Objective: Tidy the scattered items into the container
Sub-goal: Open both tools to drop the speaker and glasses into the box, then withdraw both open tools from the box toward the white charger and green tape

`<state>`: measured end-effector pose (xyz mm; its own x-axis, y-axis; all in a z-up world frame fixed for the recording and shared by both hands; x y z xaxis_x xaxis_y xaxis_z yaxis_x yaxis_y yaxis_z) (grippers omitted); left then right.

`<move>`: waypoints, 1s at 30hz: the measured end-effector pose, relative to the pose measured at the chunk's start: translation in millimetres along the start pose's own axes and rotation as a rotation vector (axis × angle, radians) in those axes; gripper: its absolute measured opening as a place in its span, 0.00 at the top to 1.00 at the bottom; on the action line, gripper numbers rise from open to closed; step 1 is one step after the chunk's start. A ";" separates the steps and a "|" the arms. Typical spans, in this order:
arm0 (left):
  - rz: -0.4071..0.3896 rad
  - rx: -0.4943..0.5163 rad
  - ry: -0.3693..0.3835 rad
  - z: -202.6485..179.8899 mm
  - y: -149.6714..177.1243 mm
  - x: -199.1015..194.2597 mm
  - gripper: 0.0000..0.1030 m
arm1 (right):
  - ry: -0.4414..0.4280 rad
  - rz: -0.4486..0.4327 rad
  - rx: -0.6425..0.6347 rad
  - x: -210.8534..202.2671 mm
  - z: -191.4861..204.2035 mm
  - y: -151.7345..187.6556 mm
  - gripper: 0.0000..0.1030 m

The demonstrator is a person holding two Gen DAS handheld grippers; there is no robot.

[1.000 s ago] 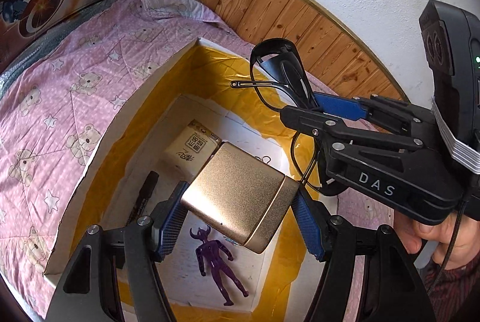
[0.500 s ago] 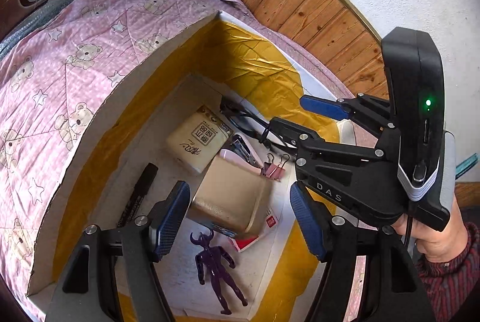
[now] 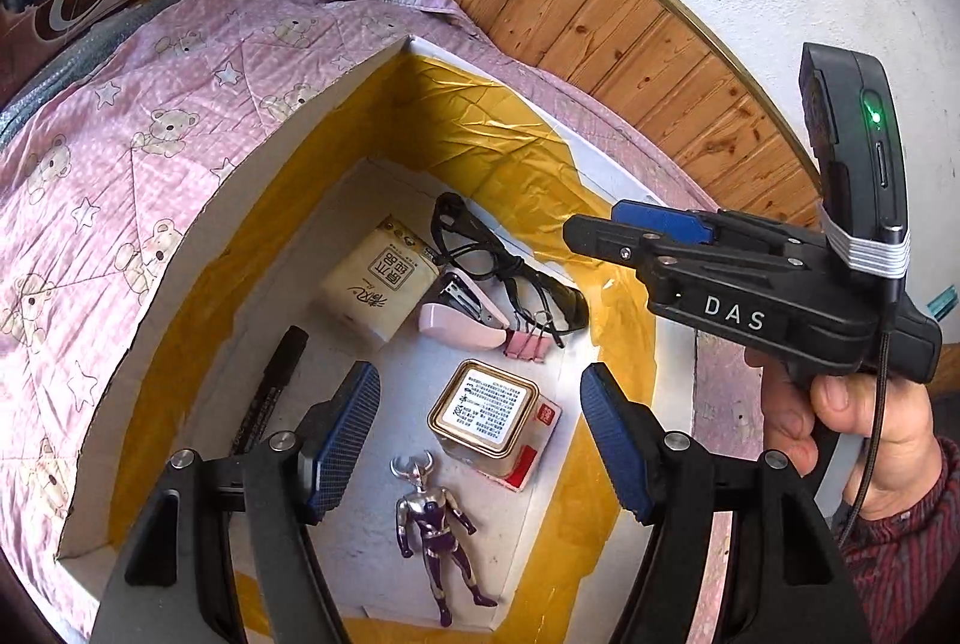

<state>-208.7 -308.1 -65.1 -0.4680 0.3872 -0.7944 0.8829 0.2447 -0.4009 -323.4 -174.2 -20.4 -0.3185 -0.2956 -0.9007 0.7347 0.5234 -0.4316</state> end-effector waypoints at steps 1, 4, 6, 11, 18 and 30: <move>0.000 0.007 -0.003 -1.9 2.2 -1.3 0.32 | -0.004 -0.001 0.003 -2.3 1.8 2.6 0.55; -0.006 0.033 -0.016 -8.4 7.8 -5.9 0.32 | -0.012 0.004 0.011 -7.6 7.4 10.0 0.55; -0.011 0.047 -0.021 -12.2 12.1 -9.8 0.32 | -0.017 0.004 0.017 -11.9 10.1 14.8 0.55; -0.020 0.070 -0.023 -20.6 21.5 -18.3 0.32 | -0.023 0.002 0.020 -23.7 19.3 26.1 0.55; -0.051 0.107 -0.039 -32.1 32.2 -34.7 0.32 | -0.032 0.002 0.043 -37.1 29.4 39.8 0.55; -0.083 0.146 -0.027 -45.6 47.9 -60.3 0.32 | -0.084 -0.032 0.090 -66.9 48.8 64.7 0.55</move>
<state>-139.9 -279.2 -15.6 -0.5400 0.3462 -0.7672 0.8385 0.1425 -0.5259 -225.2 -159.6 14.4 -0.2938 -0.3787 -0.8776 0.7769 0.4403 -0.4501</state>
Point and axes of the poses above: each gripper's, at about its wrist camera, not at the fingertips, and x roughly the way its jaws point, z to its left, y to its underside, the point moved 1 cm from there along x, roughly the way its jaws point, and after that the axes turned 2 degrees about z, right-handed, at the moved point
